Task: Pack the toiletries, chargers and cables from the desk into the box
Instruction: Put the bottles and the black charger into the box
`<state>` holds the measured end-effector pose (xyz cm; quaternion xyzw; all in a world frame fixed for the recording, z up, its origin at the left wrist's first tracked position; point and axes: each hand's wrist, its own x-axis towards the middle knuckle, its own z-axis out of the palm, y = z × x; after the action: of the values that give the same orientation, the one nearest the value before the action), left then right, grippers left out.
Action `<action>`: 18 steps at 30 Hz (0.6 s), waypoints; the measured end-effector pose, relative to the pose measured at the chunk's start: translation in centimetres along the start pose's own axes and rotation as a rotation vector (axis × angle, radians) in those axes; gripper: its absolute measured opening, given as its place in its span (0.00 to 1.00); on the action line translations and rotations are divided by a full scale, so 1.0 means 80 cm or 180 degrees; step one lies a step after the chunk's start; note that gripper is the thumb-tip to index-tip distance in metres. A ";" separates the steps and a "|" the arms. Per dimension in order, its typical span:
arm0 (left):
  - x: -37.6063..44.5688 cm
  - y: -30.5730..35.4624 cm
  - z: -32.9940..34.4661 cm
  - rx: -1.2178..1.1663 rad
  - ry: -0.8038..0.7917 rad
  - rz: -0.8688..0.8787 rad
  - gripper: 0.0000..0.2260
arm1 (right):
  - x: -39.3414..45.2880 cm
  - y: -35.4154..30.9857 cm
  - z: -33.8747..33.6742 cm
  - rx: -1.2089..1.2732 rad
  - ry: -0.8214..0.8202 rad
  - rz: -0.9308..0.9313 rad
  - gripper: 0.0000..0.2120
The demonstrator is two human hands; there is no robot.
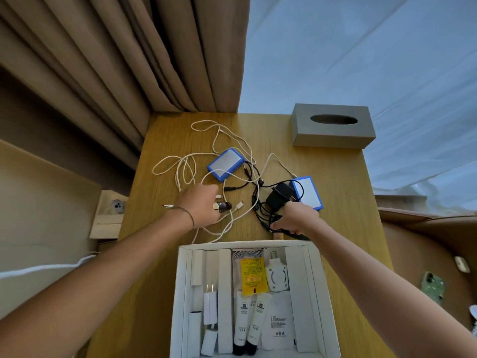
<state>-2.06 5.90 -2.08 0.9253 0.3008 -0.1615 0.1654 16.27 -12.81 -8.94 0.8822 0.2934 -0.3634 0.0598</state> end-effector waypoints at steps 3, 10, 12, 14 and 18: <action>-0.020 -0.003 -0.020 -0.1089 0.0074 -0.0165 0.08 | 0.002 -0.005 -0.002 -0.0038 -0.0091 -0.0089 0.20; -0.074 0.003 -0.035 -0.2993 0.0070 -0.0160 0.09 | -0.005 -0.012 -0.009 -0.0027 0.0086 -0.0276 0.14; -0.087 0.009 -0.033 -0.3383 0.0071 -0.0257 0.09 | -0.011 -0.013 -0.016 0.0179 0.0288 -0.0316 0.14; -0.100 0.017 -0.029 -0.3592 0.0156 -0.0335 0.10 | -0.024 -0.016 -0.028 0.0472 0.0510 -0.0395 0.15; -0.128 0.037 -0.017 -0.3628 0.0283 -0.0292 0.09 | -0.070 -0.019 -0.056 0.1064 0.0987 -0.0701 0.16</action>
<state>-7.82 -0.98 3.84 0.6819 0.3868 0.0582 0.6181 14.93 -12.78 -1.74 0.8877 0.3292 -0.2715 -0.1727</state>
